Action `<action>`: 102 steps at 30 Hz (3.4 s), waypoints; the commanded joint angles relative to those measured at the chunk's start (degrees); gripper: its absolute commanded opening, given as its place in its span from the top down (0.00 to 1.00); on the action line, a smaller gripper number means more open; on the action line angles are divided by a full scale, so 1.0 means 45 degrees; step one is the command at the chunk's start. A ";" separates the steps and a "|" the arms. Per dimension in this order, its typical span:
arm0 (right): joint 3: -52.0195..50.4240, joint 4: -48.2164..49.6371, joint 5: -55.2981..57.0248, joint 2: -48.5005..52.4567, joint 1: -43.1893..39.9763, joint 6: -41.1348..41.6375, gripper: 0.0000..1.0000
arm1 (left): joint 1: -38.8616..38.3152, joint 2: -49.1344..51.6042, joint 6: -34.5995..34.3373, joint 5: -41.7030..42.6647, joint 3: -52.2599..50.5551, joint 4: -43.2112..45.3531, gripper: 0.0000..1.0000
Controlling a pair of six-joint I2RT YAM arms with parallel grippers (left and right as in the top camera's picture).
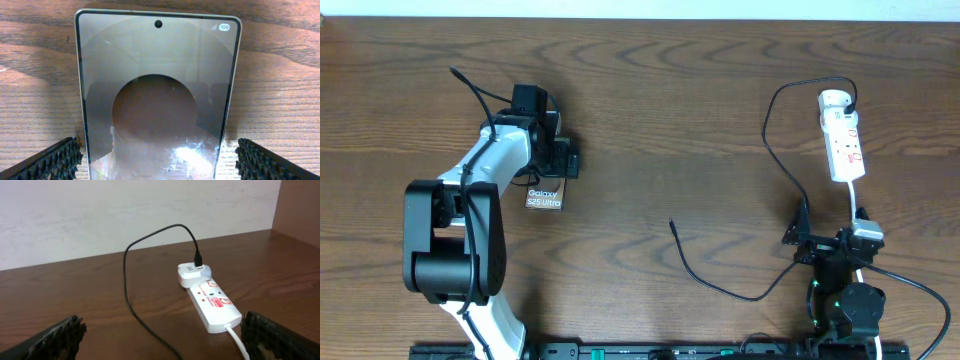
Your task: Plug charger to phone and switch on socket
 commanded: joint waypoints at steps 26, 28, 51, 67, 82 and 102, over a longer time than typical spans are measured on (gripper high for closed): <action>-0.0015 -0.0044 -0.0024 -0.0049 -0.0053 -0.0126 0.01 | 0.0034 0.0185 0.0505 -0.0782 0.0058 -0.0078 0.02; -0.0015 -0.0044 -0.0024 -0.0049 -0.0053 -0.0126 0.01 | 0.0034 0.0185 0.0505 -0.0777 0.0058 -0.0073 0.02; -0.0015 -0.0044 -0.0024 -0.0049 -0.0053 -0.0126 0.01 | 0.0034 0.0277 0.0500 -0.0772 -0.0073 -0.0024 0.02; -0.0015 -0.0044 -0.0024 -0.0049 -0.0053 -0.0126 0.01 | 0.0034 0.0277 0.0500 -0.0432 -0.0097 -0.0024 0.02; -0.0015 -0.0044 -0.0024 -0.0049 -0.0053 -0.0126 0.01 | 0.0034 0.0277 0.0505 0.0078 -0.0155 -0.0019 0.02; -0.0015 -0.0044 -0.0024 -0.0049 -0.0053 -0.0126 0.01 | 0.0034 0.0277 0.0505 -0.0063 -0.0262 0.0053 0.02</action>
